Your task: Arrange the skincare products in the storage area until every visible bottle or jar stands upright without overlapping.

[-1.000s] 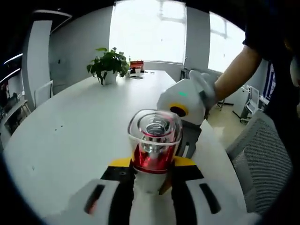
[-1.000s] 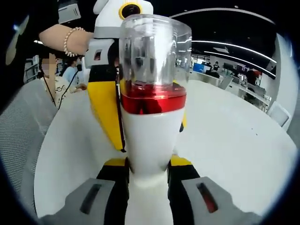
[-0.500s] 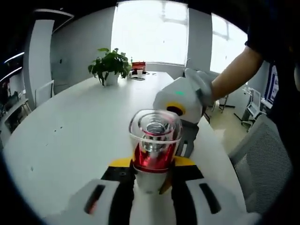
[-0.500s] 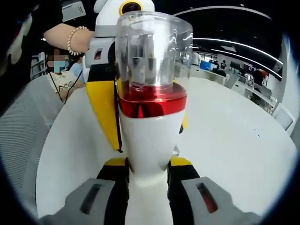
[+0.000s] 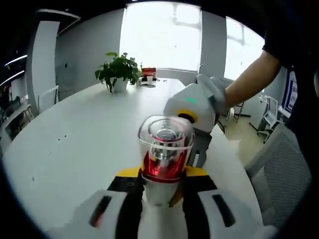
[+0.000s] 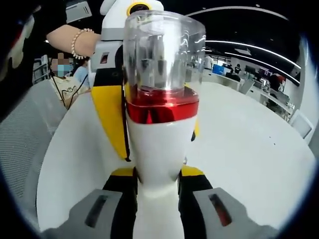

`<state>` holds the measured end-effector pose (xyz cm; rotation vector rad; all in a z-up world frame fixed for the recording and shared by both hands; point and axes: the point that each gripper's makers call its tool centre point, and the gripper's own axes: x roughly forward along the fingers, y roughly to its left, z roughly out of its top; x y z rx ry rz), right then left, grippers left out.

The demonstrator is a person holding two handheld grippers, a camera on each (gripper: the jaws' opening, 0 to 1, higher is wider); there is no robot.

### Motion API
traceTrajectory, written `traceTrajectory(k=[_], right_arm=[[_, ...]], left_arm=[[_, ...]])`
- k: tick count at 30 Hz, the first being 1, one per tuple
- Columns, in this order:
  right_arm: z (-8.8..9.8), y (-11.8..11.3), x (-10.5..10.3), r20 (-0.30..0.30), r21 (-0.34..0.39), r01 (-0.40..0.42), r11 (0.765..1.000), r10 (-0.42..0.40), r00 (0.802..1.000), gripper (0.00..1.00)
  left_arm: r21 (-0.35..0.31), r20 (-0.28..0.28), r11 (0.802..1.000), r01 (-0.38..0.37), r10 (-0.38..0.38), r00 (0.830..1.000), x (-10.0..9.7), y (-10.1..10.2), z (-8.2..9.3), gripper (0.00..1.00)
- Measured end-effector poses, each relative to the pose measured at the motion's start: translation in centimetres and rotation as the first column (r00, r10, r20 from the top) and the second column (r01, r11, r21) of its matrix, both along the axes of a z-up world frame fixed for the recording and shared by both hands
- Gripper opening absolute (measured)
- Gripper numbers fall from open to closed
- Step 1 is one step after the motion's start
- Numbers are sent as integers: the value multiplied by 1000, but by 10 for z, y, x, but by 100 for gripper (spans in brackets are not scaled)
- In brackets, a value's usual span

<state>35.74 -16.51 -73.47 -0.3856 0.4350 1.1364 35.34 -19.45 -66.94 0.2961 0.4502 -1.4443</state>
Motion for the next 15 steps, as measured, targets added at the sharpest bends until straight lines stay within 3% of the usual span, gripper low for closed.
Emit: traceTrajectory(k=[6,15], right_arm=[[-1,1,1,-11,4,25,1000,-25,1000,33],[2,1,-4,-23,4,53,999,-52,998,47]], left_arm=[[-21,-38,999,-26,25,999,-2,-2,3,32],[-8,-38,998,-56,56,998,-3,4,3,39]])
